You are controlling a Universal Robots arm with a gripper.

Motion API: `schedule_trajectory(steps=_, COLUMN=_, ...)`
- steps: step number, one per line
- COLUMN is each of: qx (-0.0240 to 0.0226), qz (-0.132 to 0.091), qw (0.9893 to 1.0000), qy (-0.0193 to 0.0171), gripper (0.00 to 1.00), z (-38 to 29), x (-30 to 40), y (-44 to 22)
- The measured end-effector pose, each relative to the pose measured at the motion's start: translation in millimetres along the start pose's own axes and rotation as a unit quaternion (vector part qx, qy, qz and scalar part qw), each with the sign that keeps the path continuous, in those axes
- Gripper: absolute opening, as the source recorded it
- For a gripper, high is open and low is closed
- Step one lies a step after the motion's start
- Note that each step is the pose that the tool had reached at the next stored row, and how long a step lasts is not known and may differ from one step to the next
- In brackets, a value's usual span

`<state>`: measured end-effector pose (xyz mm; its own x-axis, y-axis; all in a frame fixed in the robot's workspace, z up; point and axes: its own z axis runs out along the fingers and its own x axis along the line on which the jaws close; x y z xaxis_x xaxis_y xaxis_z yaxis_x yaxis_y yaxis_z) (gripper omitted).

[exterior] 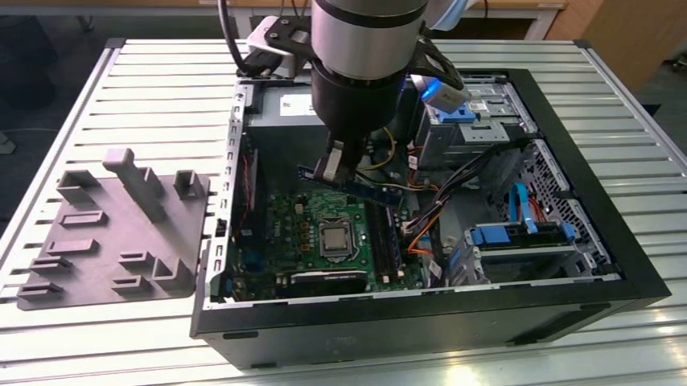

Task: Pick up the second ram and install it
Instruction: 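Insert the second ram into the second slot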

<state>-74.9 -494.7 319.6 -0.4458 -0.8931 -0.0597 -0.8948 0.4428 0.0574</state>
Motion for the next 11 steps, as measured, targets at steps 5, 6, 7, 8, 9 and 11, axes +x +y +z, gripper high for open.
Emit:
schedule_trajectory(steps=5, qx=0.0026, qz=0.044, qw=0.999, qy=-0.0025, gripper=0.12, z=0.6, x=0.0, y=0.0)
schedule_trajectory(steps=6, qx=0.0031, qz=0.052, qw=0.9986, qy=-0.003, gripper=0.12, z=0.7, x=0.0, y=-0.1)
schedule_trajectory(steps=7, qx=0.0036, qz=0.06, qw=0.9982, qy=-0.0034, gripper=0.12, z=0.8, x=0.0, y=0.0)
schedule_trajectory(steps=8, qx=0.0041, qz=0.068, qw=0.9976, qy=-0.0039, gripper=0.12, z=0.9, x=0.0, y=-0.1)
schedule_trajectory(steps=9, qx=0.0046, qz=0.076, qw=0.9971, qy=-0.0044, gripper=0.12, z=1.0, x=0.1, y=-0.1)
schedule_trajectory(steps=11, qx=0.0055, qz=0.092, qw=0.9957, qy=-0.0053, gripper=0.12, z=1.2, x=0.1, y=-0.1)
